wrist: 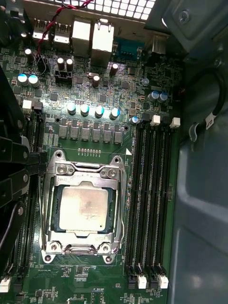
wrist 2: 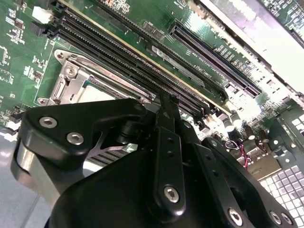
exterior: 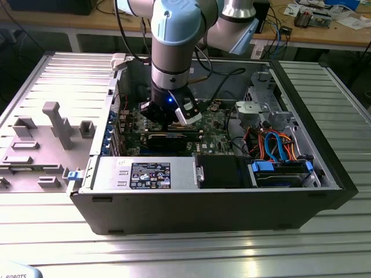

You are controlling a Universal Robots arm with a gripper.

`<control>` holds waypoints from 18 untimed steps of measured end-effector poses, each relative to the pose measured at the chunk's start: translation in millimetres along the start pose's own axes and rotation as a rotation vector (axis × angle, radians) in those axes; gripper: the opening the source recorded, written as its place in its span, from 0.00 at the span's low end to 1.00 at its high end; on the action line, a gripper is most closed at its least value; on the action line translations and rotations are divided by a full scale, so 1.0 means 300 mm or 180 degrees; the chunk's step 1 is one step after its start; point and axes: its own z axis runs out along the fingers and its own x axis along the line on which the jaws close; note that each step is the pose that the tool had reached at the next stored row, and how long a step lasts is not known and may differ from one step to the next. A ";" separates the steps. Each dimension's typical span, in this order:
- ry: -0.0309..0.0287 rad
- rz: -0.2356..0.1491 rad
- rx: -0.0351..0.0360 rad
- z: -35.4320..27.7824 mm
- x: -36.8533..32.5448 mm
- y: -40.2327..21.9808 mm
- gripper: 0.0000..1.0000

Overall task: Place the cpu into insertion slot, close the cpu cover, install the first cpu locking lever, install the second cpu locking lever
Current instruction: 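Install the second cpu locking lever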

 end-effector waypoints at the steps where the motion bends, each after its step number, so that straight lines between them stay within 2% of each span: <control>1: 0.0000 0.0000 0.0000 0.000 0.000 0.000 0.11; 18: -0.0001 0.0000 -0.0001 0.002 0.006 0.000 0.11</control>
